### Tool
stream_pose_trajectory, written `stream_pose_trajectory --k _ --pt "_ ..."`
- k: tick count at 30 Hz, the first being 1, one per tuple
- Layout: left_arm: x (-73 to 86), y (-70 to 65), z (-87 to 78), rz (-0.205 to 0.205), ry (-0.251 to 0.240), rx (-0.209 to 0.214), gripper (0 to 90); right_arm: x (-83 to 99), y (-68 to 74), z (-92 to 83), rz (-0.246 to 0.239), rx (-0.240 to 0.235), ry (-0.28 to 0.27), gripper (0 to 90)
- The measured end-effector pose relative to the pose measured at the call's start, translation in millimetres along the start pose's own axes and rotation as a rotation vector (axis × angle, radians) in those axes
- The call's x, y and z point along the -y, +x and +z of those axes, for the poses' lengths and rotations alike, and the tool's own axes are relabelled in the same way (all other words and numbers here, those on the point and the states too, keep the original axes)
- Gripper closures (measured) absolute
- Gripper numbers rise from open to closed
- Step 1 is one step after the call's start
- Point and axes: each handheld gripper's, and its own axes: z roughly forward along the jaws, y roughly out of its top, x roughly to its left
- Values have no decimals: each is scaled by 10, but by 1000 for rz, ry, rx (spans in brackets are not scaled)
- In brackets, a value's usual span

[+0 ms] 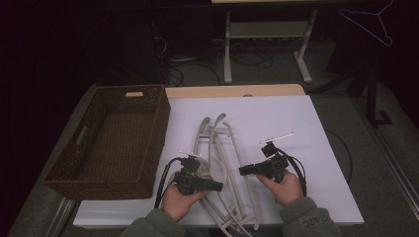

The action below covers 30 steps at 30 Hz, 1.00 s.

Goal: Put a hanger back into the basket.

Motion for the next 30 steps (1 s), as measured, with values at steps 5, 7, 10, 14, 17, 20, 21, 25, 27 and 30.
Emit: stream_pose_trajectory --k 5,7,10,14,17,20,21,25,27,30 --pt "-3 -14 -2 -14 -23 14 588 5 29 -25 12 -9 -16 747" --pt "-4 -13 -13 -15 -24 19 589 6 31 -33 11 -10 -17 748" --pt "-13 -22 -39 -22 -37 34 599 2 50 -72 7 -23 -34 755" --pt "-32 -39 -95 -32 -38 55 615 0 77 -121 9 -37 -56 765" --pt "-43 -53 -135 -33 -51 67 651 -1 143 -186 -6 -41 -71 773" --pt "-55 -57 -187 -30 -70 78 665 0 182 -228 -16 -36 -87 778" --pt "-57 -63 -195 -26 -72 78 667 0 198 -240 -22 -38 -94 779" --pt "-55 -75 -221 -5 -78 79 666 0 232 -265 -21 -37 -107 783" --pt "-52 -76 -228 4 -89 84 665 3 229 -279 -15 -46 -123 789" --pt "-51 -72 -235 6 -104 98 667 0 236 -295 -7 -55 -138 795"
